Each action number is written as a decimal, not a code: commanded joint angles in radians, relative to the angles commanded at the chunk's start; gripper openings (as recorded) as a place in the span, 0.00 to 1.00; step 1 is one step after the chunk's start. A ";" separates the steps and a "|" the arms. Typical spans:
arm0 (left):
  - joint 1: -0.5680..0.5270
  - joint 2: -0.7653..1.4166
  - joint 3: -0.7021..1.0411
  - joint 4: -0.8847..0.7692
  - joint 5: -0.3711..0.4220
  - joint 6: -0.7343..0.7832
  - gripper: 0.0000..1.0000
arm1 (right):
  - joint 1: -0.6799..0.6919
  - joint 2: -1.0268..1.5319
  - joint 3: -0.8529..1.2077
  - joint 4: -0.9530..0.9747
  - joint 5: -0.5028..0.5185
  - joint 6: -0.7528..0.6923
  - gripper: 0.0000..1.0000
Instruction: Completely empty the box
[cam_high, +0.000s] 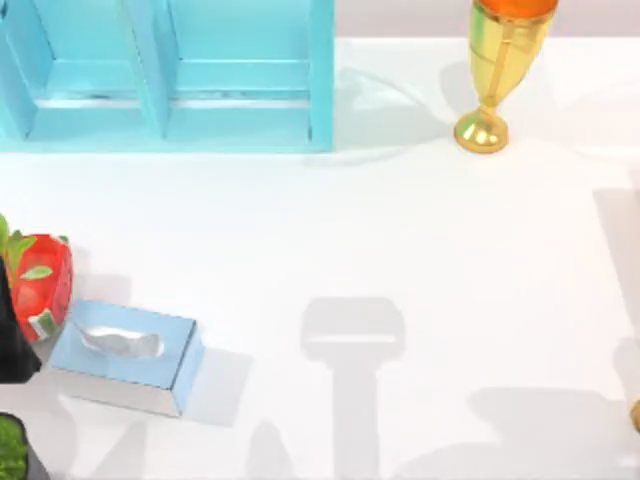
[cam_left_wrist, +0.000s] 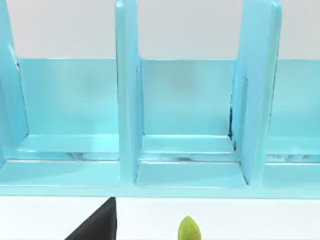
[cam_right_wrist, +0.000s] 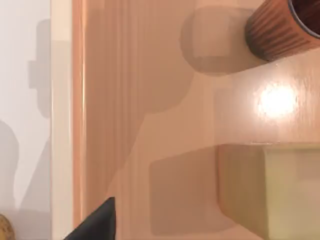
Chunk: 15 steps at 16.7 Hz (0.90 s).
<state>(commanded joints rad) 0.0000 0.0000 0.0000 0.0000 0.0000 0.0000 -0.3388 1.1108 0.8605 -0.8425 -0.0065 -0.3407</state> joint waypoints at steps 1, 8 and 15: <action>0.000 0.000 0.000 0.000 0.000 0.000 1.00 | -0.027 0.088 0.066 -0.066 0.000 -0.026 1.00; 0.000 0.000 0.000 0.000 0.000 0.000 1.00 | -0.160 0.484 0.408 -0.373 0.003 -0.154 1.00; 0.000 0.000 0.000 0.000 0.000 0.000 1.00 | -0.168 0.517 0.440 -0.398 0.003 -0.165 1.00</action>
<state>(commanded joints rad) 0.0000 0.0000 0.0000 0.0000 0.0000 0.0000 -0.5069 1.6279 1.3000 -1.2406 -0.0037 -0.5060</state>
